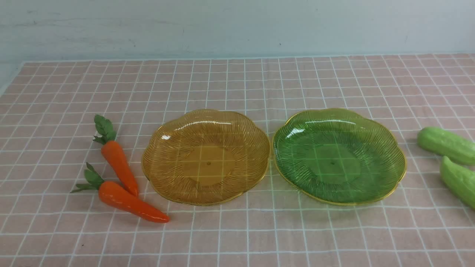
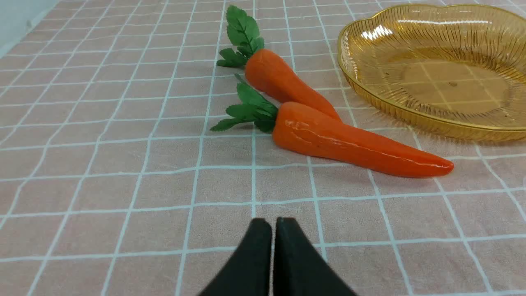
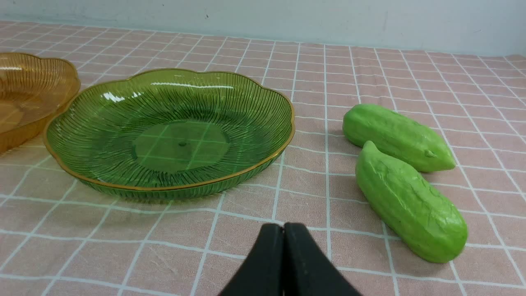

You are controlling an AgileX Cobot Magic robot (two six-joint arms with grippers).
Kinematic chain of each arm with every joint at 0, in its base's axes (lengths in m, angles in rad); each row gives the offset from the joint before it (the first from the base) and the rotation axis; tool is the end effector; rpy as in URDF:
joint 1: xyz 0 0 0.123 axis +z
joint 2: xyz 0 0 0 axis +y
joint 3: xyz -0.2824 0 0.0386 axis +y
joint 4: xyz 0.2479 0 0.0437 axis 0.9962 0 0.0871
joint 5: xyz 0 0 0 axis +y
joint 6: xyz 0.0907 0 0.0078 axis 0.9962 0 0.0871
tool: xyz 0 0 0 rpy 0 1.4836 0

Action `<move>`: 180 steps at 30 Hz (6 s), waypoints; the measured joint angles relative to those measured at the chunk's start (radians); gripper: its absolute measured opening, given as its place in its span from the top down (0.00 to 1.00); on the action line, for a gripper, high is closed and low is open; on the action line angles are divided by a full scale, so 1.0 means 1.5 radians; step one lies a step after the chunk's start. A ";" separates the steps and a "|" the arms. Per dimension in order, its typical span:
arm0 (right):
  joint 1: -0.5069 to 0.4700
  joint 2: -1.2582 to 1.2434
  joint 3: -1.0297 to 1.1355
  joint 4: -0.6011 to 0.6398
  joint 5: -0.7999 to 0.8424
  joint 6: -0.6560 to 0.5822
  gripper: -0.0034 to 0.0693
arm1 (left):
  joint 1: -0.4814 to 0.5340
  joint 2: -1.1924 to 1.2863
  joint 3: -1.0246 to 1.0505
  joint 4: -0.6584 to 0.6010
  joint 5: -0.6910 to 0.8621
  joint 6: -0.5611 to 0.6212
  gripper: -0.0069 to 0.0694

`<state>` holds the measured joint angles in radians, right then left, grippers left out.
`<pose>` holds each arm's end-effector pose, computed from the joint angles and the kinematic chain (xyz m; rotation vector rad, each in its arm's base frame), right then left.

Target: Put different types of vegetables on the plate.

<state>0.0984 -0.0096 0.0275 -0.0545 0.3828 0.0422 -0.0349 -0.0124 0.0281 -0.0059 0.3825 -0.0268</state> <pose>0.0524 0.0033 0.1700 -0.0866 1.8819 0.0425 0.0523 -0.0020 0.1699 0.0040 1.8821 -0.0481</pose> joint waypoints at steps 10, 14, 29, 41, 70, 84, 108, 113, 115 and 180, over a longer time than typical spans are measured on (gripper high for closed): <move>0.000 0.000 0.000 0.000 0.000 0.000 0.98 | 0.000 0.000 0.000 0.000 0.000 0.000 0.91; 0.000 0.000 0.000 0.000 0.000 0.000 0.98 | 0.000 0.000 0.000 0.000 0.000 0.000 0.91; 0.000 0.000 0.000 0.000 0.000 0.000 0.98 | 0.000 0.000 0.000 0.000 0.000 0.000 0.91; 0.000 0.000 0.000 -0.055 0.000 -0.002 0.98 | 0.000 0.000 0.000 0.008 0.000 0.000 0.91; 0.000 0.240 -0.306 0.130 0.205 0.315 0.97 | -0.007 0.195 -0.214 -0.496 0.217 -0.038 0.91; 0.000 0.826 -0.530 -0.282 0.299 0.454 0.56 | -0.007 0.497 -0.324 -0.302 0.401 0.067 0.90; 0.000 1.271 -0.714 -0.489 0.281 0.466 0.28 | -0.007 0.496 -0.324 -0.299 0.404 0.073 0.87; 0.000 1.272 -0.722 -0.484 0.307 0.445 0.39 | -0.007 0.495 -0.324 -0.299 0.404 0.073 0.86; 0.000 1.272 -0.741 -0.475 0.348 0.413 0.39 | -0.007 0.495 -0.324 -0.299 0.404 0.073 0.86; -0.034 1.434 -1.314 0.006 0.559 0.024 0.38 | -0.007 0.495 -0.324 -0.299 0.362 0.073 0.86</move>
<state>0.0471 2.1421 -1.9442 -0.0449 1.2220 0.0781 -0.0448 0.7302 -0.4584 -0.4550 0.9253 0.0821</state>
